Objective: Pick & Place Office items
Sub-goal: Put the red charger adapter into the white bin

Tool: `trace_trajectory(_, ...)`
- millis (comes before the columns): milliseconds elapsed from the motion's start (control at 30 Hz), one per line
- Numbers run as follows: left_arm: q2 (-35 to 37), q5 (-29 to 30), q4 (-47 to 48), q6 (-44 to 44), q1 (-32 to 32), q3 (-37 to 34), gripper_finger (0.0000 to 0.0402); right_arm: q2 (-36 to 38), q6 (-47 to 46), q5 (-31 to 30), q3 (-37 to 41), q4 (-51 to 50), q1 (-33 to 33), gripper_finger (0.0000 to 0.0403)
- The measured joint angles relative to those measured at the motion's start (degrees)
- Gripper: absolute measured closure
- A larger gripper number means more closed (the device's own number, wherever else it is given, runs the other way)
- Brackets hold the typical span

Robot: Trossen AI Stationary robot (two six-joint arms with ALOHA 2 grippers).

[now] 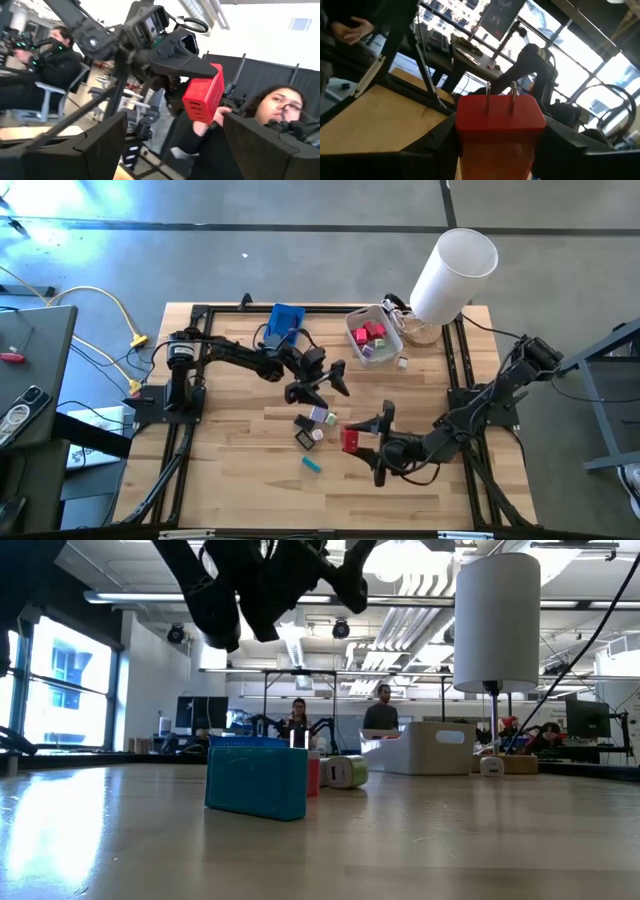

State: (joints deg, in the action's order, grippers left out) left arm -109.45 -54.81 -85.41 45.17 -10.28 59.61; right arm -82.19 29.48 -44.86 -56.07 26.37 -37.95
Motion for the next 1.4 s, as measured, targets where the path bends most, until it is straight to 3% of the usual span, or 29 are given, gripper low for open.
trace_trajectory(233,-0.04,-1.81,0.1,-4.02,-1.1,-0.02,0.008,0.07,-9.26,-8.16,-0.02,-5.91,-2.0,0.0204)
trace_trajectory(400,0.5,-3.15,3.97,-8.11,-1.07,-0.09,0.008,0.11,-21.61,-7.02,-0.02,-15.24,-1.29,0.0204)
trace_trajectory(500,2.85,-2.6,14.4,-15.56,-1.11,-0.09,0.008,0.11,-27.98,-5.51,-0.04,-19.56,-0.65,0.0204)
trace_trajectory(633,8.5,5.8,37.7,-32.39,-1.33,-0.11,0.008,0.11,-31.89,-4.22,-0.1,-22.44,-0.56,0.0204)
trace_trajectory(800,16.31,25.18,61.99,-45.71,-0.05,-0.11,0.008,0.11,-33.58,-4.02,-0.11,-24.12,-0.05,0.0204)
trace_trajectory(1067,21.6,27.54,70.3,-42.6,0.18,-0.11,0.008,0.11,-38.75,-3.95,-0.12,-28.5,3.26,0.0204)
trace_trajectory(1400,21.16,27.59,70.43,-39.28,0.46,-0.13,0.008,0.11,-46.39,0.44,-0.11,-33.17,8.05,0.0204)
